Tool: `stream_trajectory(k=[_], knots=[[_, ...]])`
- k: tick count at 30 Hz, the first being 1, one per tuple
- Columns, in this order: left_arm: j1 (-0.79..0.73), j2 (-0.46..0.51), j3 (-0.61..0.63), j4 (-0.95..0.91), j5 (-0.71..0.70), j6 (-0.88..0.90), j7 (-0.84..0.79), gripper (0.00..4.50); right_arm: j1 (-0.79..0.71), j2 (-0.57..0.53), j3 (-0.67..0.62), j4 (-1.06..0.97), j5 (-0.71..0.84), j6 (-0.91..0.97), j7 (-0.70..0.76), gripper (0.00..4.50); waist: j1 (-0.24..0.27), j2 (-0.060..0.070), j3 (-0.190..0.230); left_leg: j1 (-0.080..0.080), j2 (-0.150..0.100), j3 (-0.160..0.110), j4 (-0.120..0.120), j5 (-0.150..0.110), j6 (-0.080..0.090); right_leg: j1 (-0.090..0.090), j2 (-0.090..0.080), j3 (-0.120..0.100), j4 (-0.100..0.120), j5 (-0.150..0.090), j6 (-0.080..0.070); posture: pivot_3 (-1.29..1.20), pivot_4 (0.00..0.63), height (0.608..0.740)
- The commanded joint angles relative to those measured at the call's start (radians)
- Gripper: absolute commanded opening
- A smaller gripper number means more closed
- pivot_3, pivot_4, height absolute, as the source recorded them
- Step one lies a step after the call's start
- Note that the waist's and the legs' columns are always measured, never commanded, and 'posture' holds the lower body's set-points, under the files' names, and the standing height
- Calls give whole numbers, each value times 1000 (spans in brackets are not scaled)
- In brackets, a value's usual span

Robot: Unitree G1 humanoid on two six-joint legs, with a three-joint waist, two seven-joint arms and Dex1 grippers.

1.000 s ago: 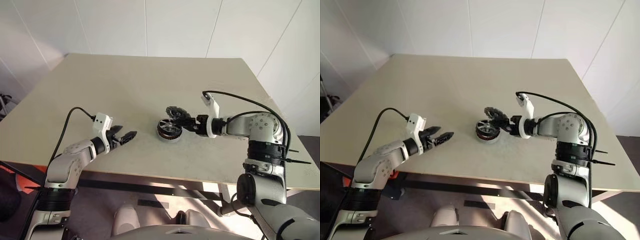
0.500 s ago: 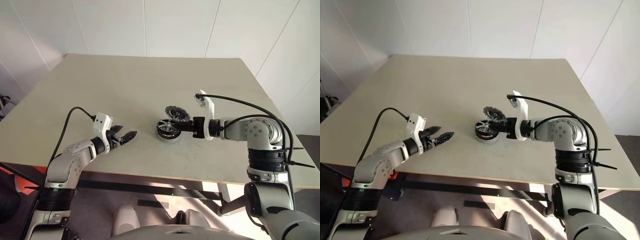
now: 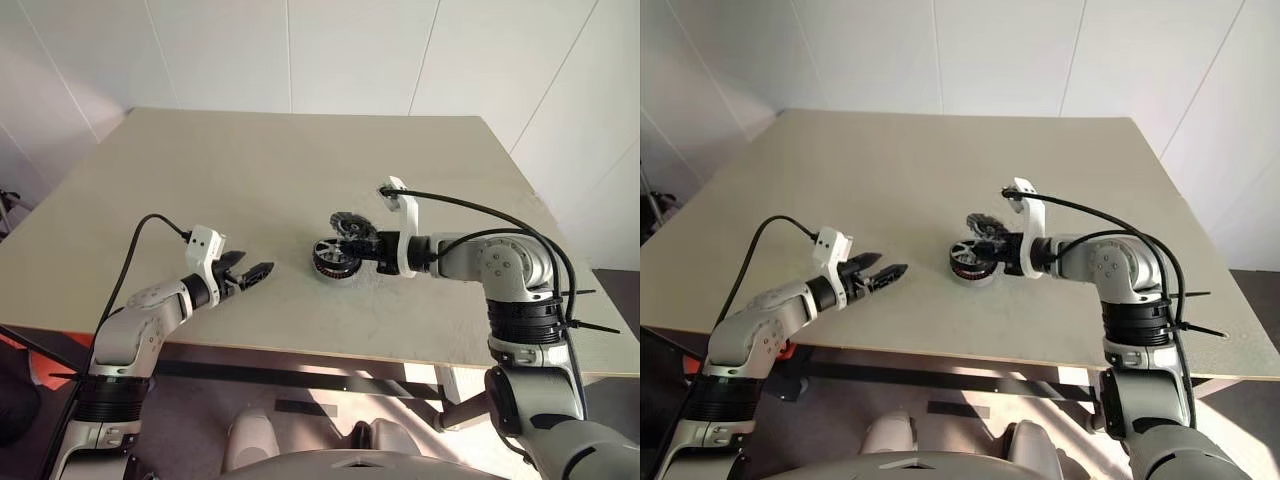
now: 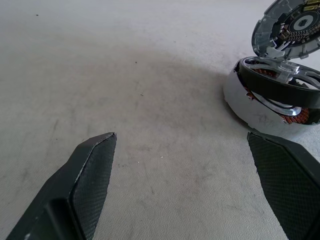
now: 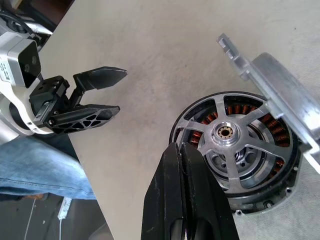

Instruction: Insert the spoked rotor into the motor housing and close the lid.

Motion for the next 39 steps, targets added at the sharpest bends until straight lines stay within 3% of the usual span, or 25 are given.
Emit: stream_trajectory(k=[1,20,39], knots=[[-16,10,13,-26,1,-13,-1,4432,-30,25,12,17,-27,-53,-1,18,0,0,0,0,0,0,0,0,0,0,0,0,0,0,0,0,0,740],[-11,13,22,-27,0,-17,7,4432,37,-5,125,83,-176,-179,37,18,1,0,0,2,0,0,1,-1,1,2,0,0,0,-3,5,0,0,740],[-18,10,19,-15,2,-18,6,4432,27,-61,141,31,-199,-190,70,18,2,0,0,3,0,0,1,-2,3,4,0,0,0,-3,5,0,0,740]])
